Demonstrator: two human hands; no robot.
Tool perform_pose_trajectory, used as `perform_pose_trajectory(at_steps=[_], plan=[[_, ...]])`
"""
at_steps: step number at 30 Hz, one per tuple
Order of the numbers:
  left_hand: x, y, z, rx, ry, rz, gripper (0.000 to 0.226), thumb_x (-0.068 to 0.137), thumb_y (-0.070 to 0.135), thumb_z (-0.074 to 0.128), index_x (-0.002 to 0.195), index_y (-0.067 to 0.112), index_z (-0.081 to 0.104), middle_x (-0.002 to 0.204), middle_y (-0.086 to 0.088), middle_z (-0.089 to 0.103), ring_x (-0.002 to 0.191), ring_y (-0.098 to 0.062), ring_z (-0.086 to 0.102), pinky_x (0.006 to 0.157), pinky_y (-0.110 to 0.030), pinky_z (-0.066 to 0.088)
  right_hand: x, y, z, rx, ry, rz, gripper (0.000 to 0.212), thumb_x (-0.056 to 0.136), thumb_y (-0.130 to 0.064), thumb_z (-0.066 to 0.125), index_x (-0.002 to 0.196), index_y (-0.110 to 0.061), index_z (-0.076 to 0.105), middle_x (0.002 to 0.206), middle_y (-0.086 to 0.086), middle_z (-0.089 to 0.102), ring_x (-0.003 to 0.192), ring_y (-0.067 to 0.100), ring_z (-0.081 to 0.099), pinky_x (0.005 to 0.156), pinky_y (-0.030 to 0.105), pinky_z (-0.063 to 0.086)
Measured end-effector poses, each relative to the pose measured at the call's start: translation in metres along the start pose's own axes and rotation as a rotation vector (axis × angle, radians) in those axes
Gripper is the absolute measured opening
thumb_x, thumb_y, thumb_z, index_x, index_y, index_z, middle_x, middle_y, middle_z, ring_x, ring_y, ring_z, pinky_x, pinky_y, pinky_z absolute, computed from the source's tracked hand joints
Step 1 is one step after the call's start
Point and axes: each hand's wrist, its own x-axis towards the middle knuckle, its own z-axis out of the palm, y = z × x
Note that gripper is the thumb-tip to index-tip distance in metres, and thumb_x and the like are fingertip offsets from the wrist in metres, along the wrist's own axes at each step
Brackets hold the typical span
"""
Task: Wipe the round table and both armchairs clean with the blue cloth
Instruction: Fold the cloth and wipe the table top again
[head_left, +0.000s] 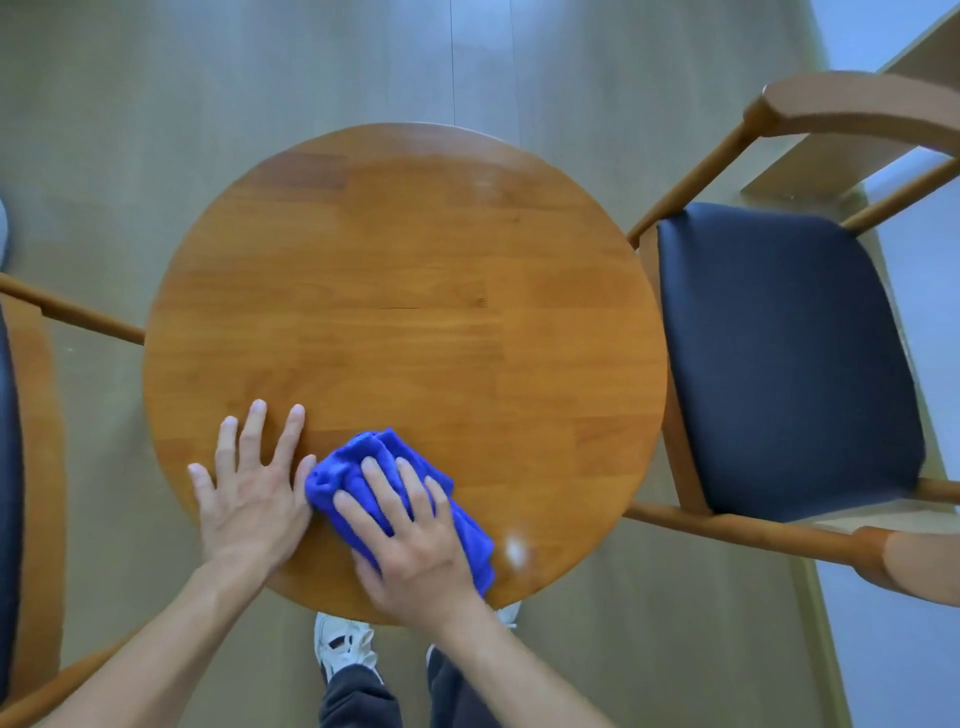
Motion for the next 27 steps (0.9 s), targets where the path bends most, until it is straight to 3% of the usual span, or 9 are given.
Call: perform_pose_trajectory(at_steps=[3,5,8,11,14,18,22,24,27], plan=[[0.001,0.0,0.001,0.008,0.03,0.02,0.058,0.092,0.036,0.053,0.146,0.029,0.036,0.155,-0.008,0.028,0.142,-0.033,0.021,0.1,-0.069,0.028,0.001,0.102,-0.043,-0.083,-0.041,-0.195,0.05,0.083,-0.028,0.061,0.133,-0.023,0.058,0.147,0.008,0.045,0.133,0.034,0.044,0.102,0.048,0.041],[0.0,0.0,0.003,0.013,0.057,0.047,0.058,0.09,0.034,0.056,0.145,0.026,0.039,0.152,-0.012,0.032,0.14,-0.037,0.025,0.097,-0.071,0.03,0.019,0.162,-0.067,-0.132,0.037,0.085,0.05,0.085,-0.027,0.06,0.133,-0.015,0.057,0.146,0.012,0.045,0.132,0.037,0.044,0.1,0.051,0.043],[0.0,0.0,0.004,0.05,0.058,0.06,0.058,0.09,0.034,0.055,0.145,0.025,0.039,0.152,-0.013,0.033,0.139,-0.038,0.027,0.096,-0.071,0.03,0.063,0.191,-0.073,-0.165,0.189,0.727,0.054,0.089,-0.026,0.057,0.141,-0.013,0.047,0.151,0.013,0.037,0.135,0.039,0.036,0.102,0.056,0.038],[0.001,0.001,0.002,0.045,0.014,0.037,0.057,0.093,0.038,0.048,0.148,0.03,0.031,0.156,-0.008,0.027,0.143,-0.035,0.019,0.103,-0.068,0.026,0.119,0.154,-0.053,-0.156,0.236,0.996,0.06,0.091,-0.033,0.049,0.147,-0.016,0.036,0.157,0.013,0.026,0.141,0.04,0.024,0.108,0.056,0.027],[0.002,0.005,-0.004,0.005,0.009,0.015,0.055,0.095,0.04,0.046,0.147,0.033,0.031,0.156,-0.004,0.027,0.144,-0.031,0.018,0.106,-0.065,0.024,0.157,0.077,-0.022,-0.071,0.114,0.79,0.066,0.089,-0.038,0.046,0.15,-0.02,0.03,0.16,0.01,0.016,0.146,0.036,0.014,0.115,0.053,0.016],[0.011,0.005,-0.019,-0.334,0.206,-0.142,0.036,0.092,0.023,0.058,0.127,0.015,0.057,0.134,-0.006,0.055,0.127,-0.03,0.043,0.097,-0.057,0.034,0.159,-0.033,0.014,0.344,-0.144,0.41,0.061,0.089,-0.039,0.035,0.149,-0.03,0.031,0.162,-0.001,0.006,0.149,0.02,-0.004,0.119,0.044,-0.005],[0.023,-0.002,-0.036,-0.538,0.258,-0.379,0.02,0.093,0.028,0.054,0.1,0.01,0.049,0.111,-0.016,0.056,0.108,-0.034,0.045,0.087,-0.047,0.037,0.131,-0.046,-0.008,1.003,-0.223,0.529,0.049,0.095,-0.019,0.035,0.143,-0.024,0.044,0.152,-0.017,0.029,0.142,-0.004,0.014,0.121,0.032,0.012],[0.029,0.0,-0.045,-0.624,0.198,-0.43,0.029,0.091,0.03,0.057,0.107,0.009,0.047,0.113,-0.016,0.054,0.109,-0.034,0.046,0.089,-0.043,0.037,0.109,-0.027,-0.025,0.994,-0.143,0.593,0.048,0.093,-0.004,0.044,0.139,-0.019,0.049,0.145,-0.018,0.038,0.139,0.0,0.03,0.118,0.026,0.023],[0.04,0.004,-0.055,-0.718,0.102,-0.51,0.057,0.085,0.036,0.063,0.13,0.008,0.041,0.129,-0.014,0.047,0.122,-0.031,0.042,0.098,-0.04,0.036,0.079,0.003,-0.039,0.694,-0.038,0.523,0.048,0.088,0.006,0.053,0.132,-0.013,0.055,0.138,-0.012,0.045,0.136,0.011,0.039,0.112,0.015,0.024]])
